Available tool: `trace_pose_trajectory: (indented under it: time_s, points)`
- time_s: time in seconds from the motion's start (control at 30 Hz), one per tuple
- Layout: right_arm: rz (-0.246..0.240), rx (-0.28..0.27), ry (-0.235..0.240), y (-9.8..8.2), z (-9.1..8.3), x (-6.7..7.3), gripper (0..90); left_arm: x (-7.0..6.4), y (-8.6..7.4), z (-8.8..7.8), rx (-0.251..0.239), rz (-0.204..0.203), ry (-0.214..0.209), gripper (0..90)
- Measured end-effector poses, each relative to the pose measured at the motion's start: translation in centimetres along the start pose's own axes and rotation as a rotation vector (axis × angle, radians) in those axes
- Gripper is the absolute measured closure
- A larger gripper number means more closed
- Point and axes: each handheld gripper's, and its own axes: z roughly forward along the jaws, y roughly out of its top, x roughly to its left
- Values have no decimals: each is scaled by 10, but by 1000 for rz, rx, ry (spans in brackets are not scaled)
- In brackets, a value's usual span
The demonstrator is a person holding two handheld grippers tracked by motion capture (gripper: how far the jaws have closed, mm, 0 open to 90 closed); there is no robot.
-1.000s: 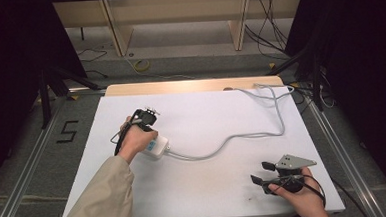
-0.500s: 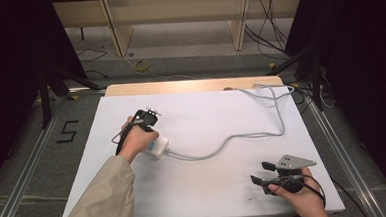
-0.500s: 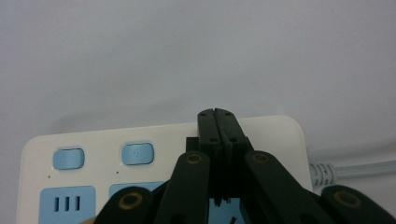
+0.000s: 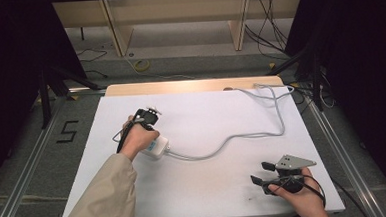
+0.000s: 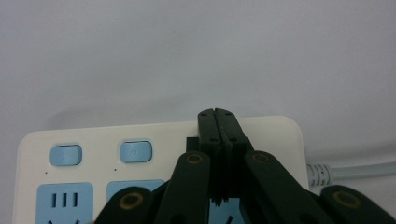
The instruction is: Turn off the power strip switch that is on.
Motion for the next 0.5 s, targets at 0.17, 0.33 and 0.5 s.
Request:
trace_pose_trajectory:
  time_s: [0.17,0.33,0.5]
  points:
    - [1,0,-1,0,0,0,328,-2,3,1,18,6,12,900]
    - [-1,-1,0,0,0,0,328,-5,6,1,40,5,27,900]
    - [-1,-1,0,0,0,0,328,-8,8,3,49,10,24,900]
